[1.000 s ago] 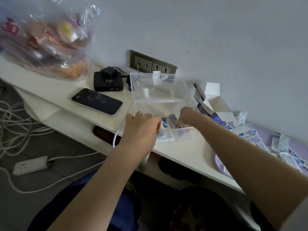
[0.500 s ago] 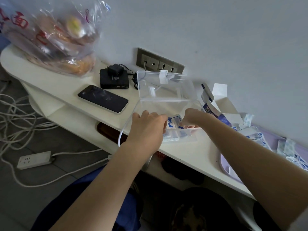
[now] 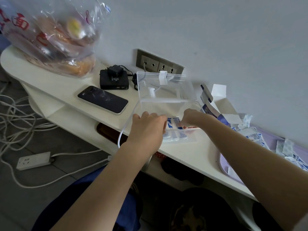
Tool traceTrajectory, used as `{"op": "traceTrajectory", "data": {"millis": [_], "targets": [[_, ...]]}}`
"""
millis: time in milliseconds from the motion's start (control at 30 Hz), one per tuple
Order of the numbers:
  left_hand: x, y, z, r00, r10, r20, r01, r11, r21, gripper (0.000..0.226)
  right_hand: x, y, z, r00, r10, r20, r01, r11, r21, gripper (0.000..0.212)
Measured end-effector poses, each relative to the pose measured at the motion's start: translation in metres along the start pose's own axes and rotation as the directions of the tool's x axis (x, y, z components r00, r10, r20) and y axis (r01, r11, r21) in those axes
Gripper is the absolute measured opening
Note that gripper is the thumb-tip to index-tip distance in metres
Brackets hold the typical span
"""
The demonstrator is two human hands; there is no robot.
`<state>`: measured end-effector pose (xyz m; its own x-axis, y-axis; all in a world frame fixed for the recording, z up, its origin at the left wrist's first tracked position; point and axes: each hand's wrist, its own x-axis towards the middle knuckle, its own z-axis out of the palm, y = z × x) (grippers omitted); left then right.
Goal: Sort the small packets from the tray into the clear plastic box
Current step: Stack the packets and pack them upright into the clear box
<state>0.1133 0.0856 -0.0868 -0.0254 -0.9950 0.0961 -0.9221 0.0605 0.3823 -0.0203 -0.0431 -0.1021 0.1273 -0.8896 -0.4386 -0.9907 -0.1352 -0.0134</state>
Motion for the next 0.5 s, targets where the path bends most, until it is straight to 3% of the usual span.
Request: {"op": "traceTrajectory", "data": {"millis": [233, 333, 500], "targets": [[0.001, 0.002, 0.0, 1.0, -0.006, 0.0, 0.006, 0.999, 0.039, 0.01, 0.001, 0.001, 0.001, 1.0, 0.015, -0.022, -0.015, 1.0, 0.013, 0.023], [0.001, 0.004, -0.001, 1.0, -0.003, -0.007, 0.003, 0.996, 0.091, 0.005, 0.0, 0.004, 0.0, 0.999, -0.025, -0.019, 0.025, 1.0, 0.003, 0.017], [0.002, 0.012, 0.003, 1.0, -0.018, 0.0, 0.018, 0.974, 0.226, 0.008, -0.014, 0.013, -0.01, 0.993, -0.085, -0.084, 0.092, 0.993, 0.079, 0.029]]}}
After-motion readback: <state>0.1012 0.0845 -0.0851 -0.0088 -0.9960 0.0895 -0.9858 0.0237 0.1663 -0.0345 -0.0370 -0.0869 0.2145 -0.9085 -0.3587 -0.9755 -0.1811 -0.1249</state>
